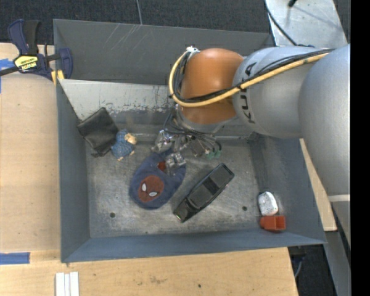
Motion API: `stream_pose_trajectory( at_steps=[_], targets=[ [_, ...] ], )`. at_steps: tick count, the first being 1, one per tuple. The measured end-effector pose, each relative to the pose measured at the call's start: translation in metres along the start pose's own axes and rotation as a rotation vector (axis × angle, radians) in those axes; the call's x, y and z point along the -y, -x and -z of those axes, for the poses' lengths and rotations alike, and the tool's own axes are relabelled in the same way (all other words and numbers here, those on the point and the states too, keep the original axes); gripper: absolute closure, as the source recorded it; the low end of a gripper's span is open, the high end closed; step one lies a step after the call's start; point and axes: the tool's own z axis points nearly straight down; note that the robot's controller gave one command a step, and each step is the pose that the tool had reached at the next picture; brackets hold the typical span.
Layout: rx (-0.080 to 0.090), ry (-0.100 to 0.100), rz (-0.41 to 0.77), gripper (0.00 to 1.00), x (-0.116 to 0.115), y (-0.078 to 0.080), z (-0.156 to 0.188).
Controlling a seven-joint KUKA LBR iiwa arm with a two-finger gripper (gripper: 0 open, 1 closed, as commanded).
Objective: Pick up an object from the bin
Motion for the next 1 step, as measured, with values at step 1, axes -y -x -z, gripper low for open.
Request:
stream_pose_trajectory(
  at_steps=[1],
  targets=[
    [0.009,-0.005,-0.003,1.0,0.0006,0.0033,0.1024]
  ],
)
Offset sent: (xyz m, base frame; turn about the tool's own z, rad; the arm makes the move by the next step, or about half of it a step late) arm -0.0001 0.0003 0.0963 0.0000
